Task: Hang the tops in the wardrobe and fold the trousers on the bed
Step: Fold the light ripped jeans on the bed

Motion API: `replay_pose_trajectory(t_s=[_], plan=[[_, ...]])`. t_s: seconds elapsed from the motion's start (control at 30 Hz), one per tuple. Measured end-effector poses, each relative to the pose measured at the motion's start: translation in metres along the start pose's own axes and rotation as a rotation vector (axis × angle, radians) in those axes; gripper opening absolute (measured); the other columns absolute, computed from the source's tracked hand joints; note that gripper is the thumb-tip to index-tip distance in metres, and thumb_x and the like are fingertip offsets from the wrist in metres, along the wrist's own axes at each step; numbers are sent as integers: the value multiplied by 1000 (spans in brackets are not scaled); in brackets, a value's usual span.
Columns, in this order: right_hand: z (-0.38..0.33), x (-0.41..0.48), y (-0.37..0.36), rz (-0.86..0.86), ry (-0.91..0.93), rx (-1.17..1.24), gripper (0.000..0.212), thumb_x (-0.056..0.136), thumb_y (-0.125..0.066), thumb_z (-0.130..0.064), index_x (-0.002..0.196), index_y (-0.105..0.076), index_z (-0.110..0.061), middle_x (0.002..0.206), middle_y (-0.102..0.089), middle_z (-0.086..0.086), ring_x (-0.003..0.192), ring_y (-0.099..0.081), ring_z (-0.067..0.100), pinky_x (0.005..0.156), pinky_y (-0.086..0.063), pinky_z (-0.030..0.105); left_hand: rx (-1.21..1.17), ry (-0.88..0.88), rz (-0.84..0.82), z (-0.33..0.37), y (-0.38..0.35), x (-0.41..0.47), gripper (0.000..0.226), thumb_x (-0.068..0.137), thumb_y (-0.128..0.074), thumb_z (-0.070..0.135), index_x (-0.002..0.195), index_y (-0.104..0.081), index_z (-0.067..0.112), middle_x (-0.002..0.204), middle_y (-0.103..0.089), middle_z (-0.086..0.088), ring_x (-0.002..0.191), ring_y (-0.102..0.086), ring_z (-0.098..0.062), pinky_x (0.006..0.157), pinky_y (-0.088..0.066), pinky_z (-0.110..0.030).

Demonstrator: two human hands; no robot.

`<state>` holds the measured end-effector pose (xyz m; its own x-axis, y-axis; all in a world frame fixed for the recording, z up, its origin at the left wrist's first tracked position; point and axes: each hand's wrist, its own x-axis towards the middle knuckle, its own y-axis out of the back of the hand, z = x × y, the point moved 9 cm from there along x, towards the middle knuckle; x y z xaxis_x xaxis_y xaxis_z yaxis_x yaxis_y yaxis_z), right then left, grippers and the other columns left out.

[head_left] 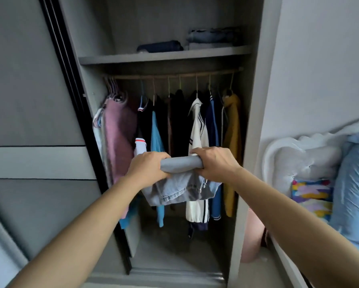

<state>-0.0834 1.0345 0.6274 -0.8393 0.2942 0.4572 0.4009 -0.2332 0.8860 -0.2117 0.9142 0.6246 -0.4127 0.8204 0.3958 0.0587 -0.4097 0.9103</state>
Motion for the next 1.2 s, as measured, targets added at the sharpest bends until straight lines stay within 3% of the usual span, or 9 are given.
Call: replay_pose_trajectory(t_s=[0.1,0.2,0.37,0.47,0.6,0.73,0.9,1.2], plan=[[-16,32,-7,-4,62,10,49,82,-63,-43,130,-52,-39,112,-68,-13,99,-66,17,70,-51,33,-5,26,-12,-31,5,10,34,68,-70,62,96,-64,44,68,-58,18,66,-54,-6,52,-35,-21],[-18,65,-12,5,101,19,40,82,-62,-42,121,-56,-39,105,-68,-12,96,-66,16,67,-46,32,50,34,20,-51,11,31,34,67,-65,62,94,-66,41,68,-60,16,66,-56,-8,49,-32,-18],[-8,143,30,105,178,-19,37,80,-64,-44,116,-60,-37,100,-70,-10,94,-67,19,65,-42,31,122,34,107,-69,71,95,32,71,-69,54,102,-67,46,87,-73,10,86,-67,-18,70,-52,-29],[5,200,102,260,191,-46,36,80,-66,-48,113,-60,-36,98,-71,-6,91,-68,25,65,-42,33,198,24,246,-64,156,145,36,72,-71,53,107,-66,49,99,-73,8,95,-67,-23,78,-54,-34],[18,260,217,563,196,-89,33,76,-66,-41,106,-59,-29,93,-70,2,87,-66,34,63,-36,34,248,-27,551,-46,279,196,36,74,-74,46,109,-68,41,102,-72,2,98,-64,-30,76,-52,-37],[22,308,292,757,178,-192,40,78,-64,-34,118,-58,-26,106,-68,5,96,-65,35,70,-44,40,333,-35,785,-38,355,234,39,78,-73,37,116,-65,34,111,-66,-4,104,-61,-33,80,-49,-41],[27,363,310,828,182,-273,39,84,-61,-32,121,-55,-22,111,-65,9,98,-63,39,79,-51,48,403,-57,894,-61,381,284,38,81,-68,34,118,-65,31,113,-65,-8,105,-60,-37,80,-48,-45],[49,483,265,822,123,-375,37,84,-62,-38,117,-56,-23,107,-66,6,97,-63,36,71,-38,40,378,-198,946,-143,358,410,34,80,-68,43,112,-63,33,108,-64,-5,98,-60,-34,69,-41,-40]])
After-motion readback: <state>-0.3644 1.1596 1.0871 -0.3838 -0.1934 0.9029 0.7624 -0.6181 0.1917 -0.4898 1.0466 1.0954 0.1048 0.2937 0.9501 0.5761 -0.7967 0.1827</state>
